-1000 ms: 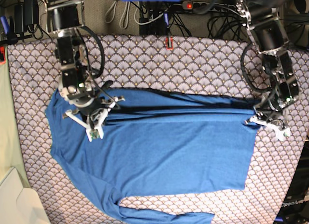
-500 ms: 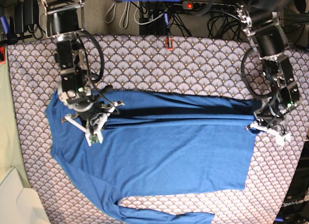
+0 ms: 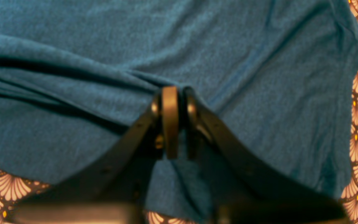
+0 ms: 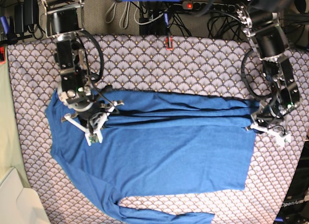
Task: Fold the T-shirt properly
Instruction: 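Lower the held edge toward the hem with both grippers, then drag the right gripper's grip along the edge away from the left gripper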
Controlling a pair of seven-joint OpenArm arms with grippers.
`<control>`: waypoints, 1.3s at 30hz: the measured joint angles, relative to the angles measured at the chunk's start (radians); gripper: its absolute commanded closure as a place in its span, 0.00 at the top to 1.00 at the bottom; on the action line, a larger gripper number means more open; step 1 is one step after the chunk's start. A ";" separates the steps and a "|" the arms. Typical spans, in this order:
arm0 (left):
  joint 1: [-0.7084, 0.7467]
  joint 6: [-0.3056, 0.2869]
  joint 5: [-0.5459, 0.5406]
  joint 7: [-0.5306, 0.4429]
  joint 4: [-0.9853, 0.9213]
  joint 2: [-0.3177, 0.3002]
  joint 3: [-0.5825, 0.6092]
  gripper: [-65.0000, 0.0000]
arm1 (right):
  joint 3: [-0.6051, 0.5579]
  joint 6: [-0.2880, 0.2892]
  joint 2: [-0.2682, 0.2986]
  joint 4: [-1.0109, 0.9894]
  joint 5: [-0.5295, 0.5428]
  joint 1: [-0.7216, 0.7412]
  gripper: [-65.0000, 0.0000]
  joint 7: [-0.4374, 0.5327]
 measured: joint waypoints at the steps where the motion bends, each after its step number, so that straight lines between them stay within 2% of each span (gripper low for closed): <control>1: 0.000 0.000 0.000 0.000 0.000 0.000 0.000 0.31 | 0.000 0.000 0.000 0.000 0.000 0.000 0.28 0.000; 5: 0.000 -0.002 -0.003 0.000 0.000 -0.023 0.000 0.31 | 0.002 0.000 0.000 0.001 0.000 0.000 0.47 0.000; 8: 0.001 0.000 0.000 -0.003 0.005 -0.035 -0.005 0.31 | 0.002 0.000 0.000 0.016 0.000 0.000 0.54 -0.005; 10: 0.006 0.000 -0.003 0.016 0.007 -0.050 -0.002 0.31 | 0.016 0.000 -0.002 0.050 0.000 -0.005 0.54 -0.008; 12: 0.006 0.000 -0.006 0.098 0.011 -0.070 -0.006 0.31 | 0.057 0.000 -0.002 0.088 0.001 -0.018 0.54 -0.009; 14: 0.009 0.000 0.000 0.116 0.023 -0.081 -0.014 0.35 | 0.089 -0.003 0.003 0.113 -0.012 -0.033 0.54 -0.042; 16: 0.018 0.001 0.000 0.128 0.046 -0.083 -0.015 0.44 | 0.092 -0.003 0.005 0.132 -0.014 -0.049 0.54 -0.052; 19: 0.079 -0.004 -0.014 0.113 0.114 -0.065 -0.040 0.62 | 0.091 -0.003 0.001 0.163 0.000 -0.085 0.55 -0.053; 22: 0.119 0.005 0.008 0.129 0.115 -0.063 -0.046 0.80 | 0.092 -0.003 0.019 0.175 -0.002 -0.112 0.55 -0.053; 26: 0.118 -0.011 -0.008 0.123 0.115 -0.031 -0.042 0.95 | 0.091 -0.003 0.022 0.175 -0.004 -0.126 0.55 -0.046; 30: 0.116 -0.008 -0.005 0.111 0.115 -0.025 -0.046 0.99 | 0.094 -0.003 0.039 0.172 -0.005 -0.130 0.55 -0.045; 35: 0.114 -0.008 -0.002 0.043 0.061 -0.001 -0.042 0.99 | 0.092 -0.003 0.046 0.172 -0.004 -0.130 0.55 -0.045; 39: 0.108 -0.014 -0.004 -0.022 -0.021 -0.006 -0.045 0.99 | 0.094 -0.003 0.053 0.172 -0.003 -0.133 0.55 -0.047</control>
